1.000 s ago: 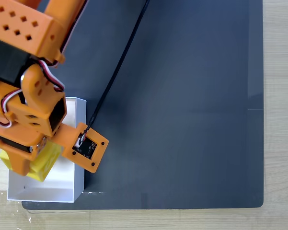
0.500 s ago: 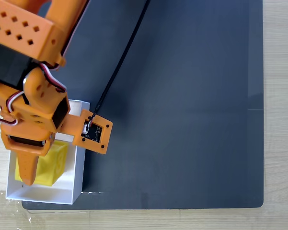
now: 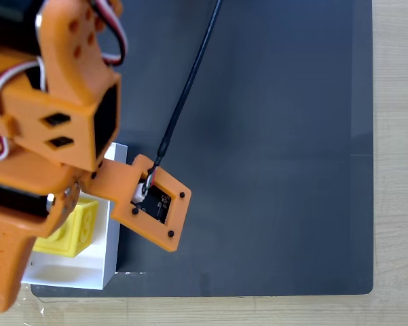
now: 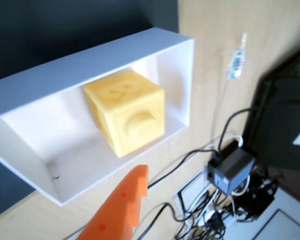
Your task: Grasp a yellow block and put it in the box
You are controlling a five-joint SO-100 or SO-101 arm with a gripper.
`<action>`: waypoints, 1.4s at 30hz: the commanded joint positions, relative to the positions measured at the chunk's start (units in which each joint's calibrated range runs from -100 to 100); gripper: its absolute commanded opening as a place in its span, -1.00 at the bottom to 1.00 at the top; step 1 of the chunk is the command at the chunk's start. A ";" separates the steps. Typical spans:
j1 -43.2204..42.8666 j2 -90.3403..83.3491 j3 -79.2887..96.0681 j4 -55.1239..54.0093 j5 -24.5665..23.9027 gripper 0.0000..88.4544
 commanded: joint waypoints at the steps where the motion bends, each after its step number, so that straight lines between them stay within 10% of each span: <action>1: -0.52 -12.13 1.53 6.47 -4.94 -0.41; 6: -2.71 -27.13 19.98 9.18 -6.94 -0.97; 27: -12.90 -104.76 115.96 -1.56 -0.85 -0.95; 42: -13.23 -119.67 129.71 4.29 -0.64 -0.95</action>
